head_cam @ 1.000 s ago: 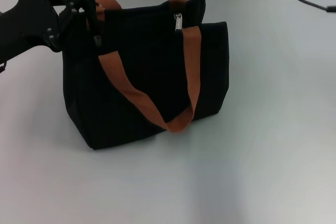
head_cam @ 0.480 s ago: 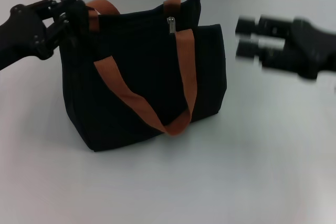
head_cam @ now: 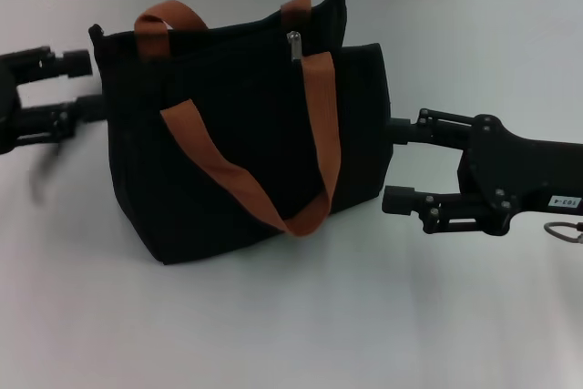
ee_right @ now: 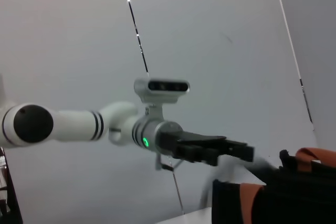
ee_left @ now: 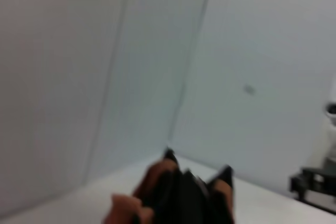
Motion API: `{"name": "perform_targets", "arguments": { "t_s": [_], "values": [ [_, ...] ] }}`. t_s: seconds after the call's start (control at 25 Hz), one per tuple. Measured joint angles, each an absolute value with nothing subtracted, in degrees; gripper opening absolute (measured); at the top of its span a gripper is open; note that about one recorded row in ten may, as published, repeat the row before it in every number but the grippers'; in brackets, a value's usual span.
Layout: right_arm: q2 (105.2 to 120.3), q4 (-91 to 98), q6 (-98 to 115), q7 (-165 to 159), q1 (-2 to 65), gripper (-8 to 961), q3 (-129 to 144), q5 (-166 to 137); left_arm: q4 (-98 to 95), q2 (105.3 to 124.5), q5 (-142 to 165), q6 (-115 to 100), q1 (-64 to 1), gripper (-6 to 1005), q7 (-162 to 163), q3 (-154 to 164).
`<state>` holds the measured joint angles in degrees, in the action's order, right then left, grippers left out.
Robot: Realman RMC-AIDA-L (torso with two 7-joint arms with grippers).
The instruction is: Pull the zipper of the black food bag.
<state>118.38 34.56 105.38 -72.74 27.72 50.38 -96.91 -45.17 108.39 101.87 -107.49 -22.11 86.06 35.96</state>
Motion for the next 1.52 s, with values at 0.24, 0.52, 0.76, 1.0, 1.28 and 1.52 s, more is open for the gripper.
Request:
{"name": "perform_targets", "arguments": {
  "t_s": [0.24,0.52,0.76,1.0,1.28,1.52],
  "values": [
    [118.66,34.23,102.18,-71.19,28.32,829,50.78,-99.15,-48.00,107.31,103.87,-114.66,-24.39,763,91.10,35.80],
    [119.01,30.86,99.99,-67.24,29.22,829,50.89,-99.94,-47.38,111.58,100.98,-115.23,-24.28,782,84.90,38.65],
    [119.01,28.59,98.97,-65.21,29.53,829,50.83,-99.98,-45.58,115.68,99.37,-115.30,-23.48,782,77.13,43.16],
    [119.06,25.83,99.19,-61.05,29.41,829,52.71,-100.43,-29.96,118.06,101.85,-113.13,-22.68,782,60.20,47.82],
    [119.12,19.28,96.99,-53.99,28.80,829,54.52,-100.84,-25.69,118.00,105.22,-106.70,-20.00,782,54.13,47.78],
    [119.42,14.99,94.45,-49.81,29.07,829,54.57,-104.34,-25.25,117.92,110.00,-102.80,-18.98,782,53.30,47.79]
  ]
}}
